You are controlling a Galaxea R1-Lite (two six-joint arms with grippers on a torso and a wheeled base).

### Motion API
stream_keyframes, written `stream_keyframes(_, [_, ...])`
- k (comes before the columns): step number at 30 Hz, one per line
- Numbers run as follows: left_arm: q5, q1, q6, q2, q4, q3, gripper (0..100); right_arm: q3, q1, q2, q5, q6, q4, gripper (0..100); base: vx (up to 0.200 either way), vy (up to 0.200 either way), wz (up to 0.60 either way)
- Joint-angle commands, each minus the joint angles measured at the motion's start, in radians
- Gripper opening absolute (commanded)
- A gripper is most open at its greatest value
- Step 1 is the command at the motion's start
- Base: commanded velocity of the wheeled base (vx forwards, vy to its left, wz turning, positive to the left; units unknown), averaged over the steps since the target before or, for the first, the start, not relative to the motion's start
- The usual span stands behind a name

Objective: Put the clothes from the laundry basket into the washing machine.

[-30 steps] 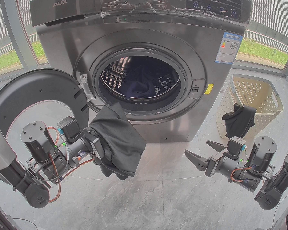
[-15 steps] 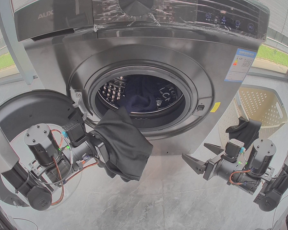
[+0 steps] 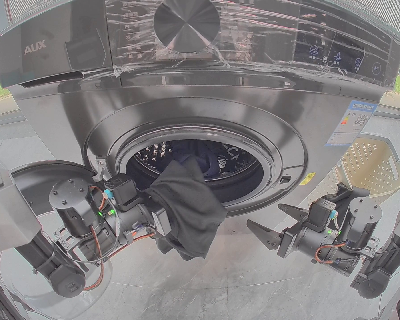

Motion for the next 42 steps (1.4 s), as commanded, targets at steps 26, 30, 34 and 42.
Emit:
stream_keyframes(26, [0.020,0.018,-0.032,0.450,0.178,-0.701,0,0.001,0.033,0.001,0.000,0.002,0.000,100,0.000,0.000,0.00])
stream_keyframes(30, [0.034,0.013,-0.033,0.478,0.249,-0.794,0,-0.001,0.041,0.002,0.000,0.002,0.000,100,0.000,0.000,0.00])
stream_keyframes(34, [0.047,0.019,-0.032,0.525,0.316,-0.919,0,0.001,0.041,0.004,0.000,0.002,0.000,100,0.000,0.000,0.00])
stream_keyframes(42, [0.132,0.056,-0.032,0.637,0.451,-1.208,0,-0.001,0.041,0.005,0.000,0.003,-0.002,100,0.000,0.000,0.00])
